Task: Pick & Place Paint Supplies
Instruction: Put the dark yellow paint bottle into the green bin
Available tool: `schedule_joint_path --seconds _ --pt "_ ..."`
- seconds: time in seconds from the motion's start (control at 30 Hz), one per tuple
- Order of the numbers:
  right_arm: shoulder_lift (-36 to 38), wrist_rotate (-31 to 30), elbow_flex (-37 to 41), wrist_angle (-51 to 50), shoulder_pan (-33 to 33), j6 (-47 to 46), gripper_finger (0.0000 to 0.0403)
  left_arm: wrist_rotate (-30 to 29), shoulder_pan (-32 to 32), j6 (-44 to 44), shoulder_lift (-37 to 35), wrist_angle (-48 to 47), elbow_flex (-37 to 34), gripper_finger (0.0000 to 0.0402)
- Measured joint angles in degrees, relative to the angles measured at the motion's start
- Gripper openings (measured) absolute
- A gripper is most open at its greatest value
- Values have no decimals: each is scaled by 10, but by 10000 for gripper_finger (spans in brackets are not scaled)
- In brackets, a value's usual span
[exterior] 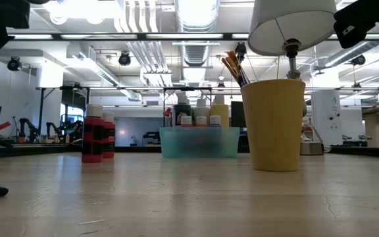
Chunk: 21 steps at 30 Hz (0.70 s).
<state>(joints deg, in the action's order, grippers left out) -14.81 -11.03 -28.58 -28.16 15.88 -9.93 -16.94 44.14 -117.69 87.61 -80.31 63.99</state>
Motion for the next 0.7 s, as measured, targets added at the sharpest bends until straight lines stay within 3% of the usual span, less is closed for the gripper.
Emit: schedule_joint_path --seconds 0.4,0.7 --pt "0 0 0 0 0 0 8 12 -1 -9 0 22 -24 246" --pt "0 0 0 -1 0 0 8 12 -1 -10 0 24 -24 197"
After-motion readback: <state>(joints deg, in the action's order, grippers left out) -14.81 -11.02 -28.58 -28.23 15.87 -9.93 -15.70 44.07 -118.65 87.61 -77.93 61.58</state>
